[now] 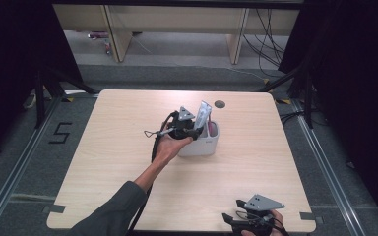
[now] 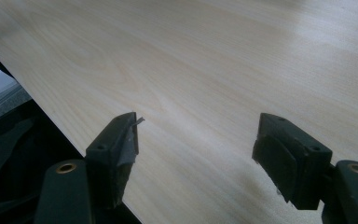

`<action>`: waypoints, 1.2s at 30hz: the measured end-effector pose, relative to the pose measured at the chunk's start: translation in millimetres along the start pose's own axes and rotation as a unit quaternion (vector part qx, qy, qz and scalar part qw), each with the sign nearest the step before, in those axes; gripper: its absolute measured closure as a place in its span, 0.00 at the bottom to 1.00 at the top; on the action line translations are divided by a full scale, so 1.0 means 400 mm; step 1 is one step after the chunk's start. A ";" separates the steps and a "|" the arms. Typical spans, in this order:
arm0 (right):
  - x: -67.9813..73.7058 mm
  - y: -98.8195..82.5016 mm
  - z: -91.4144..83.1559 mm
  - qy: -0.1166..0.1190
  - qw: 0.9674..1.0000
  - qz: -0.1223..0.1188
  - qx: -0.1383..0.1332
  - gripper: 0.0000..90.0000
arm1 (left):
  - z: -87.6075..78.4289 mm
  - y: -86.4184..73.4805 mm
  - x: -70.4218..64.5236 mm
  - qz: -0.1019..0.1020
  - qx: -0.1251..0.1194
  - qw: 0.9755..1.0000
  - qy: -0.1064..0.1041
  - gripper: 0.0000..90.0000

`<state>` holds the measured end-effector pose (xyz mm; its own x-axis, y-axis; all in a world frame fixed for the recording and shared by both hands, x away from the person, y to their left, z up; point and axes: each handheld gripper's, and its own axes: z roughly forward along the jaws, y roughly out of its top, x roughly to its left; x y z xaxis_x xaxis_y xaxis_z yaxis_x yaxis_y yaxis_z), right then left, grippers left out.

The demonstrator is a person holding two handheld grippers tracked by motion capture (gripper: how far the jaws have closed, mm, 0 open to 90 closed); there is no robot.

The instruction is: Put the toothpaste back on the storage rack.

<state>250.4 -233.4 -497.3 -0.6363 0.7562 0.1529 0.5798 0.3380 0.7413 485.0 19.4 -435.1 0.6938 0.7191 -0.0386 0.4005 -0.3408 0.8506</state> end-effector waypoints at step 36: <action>-0.006 0.001 -0.002 -0.009 1.000 -0.013 -0.001 0.34 | -0.172 0.058 -0.005 -0.029 -0.005 1.000 0.003 0.33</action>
<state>251.7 -235.4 -496.7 -0.6418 0.7574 0.1206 0.5617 0.3572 0.7463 451.8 51.7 -379.3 0.6655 0.7416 -0.0843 0.4339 -0.2925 0.8521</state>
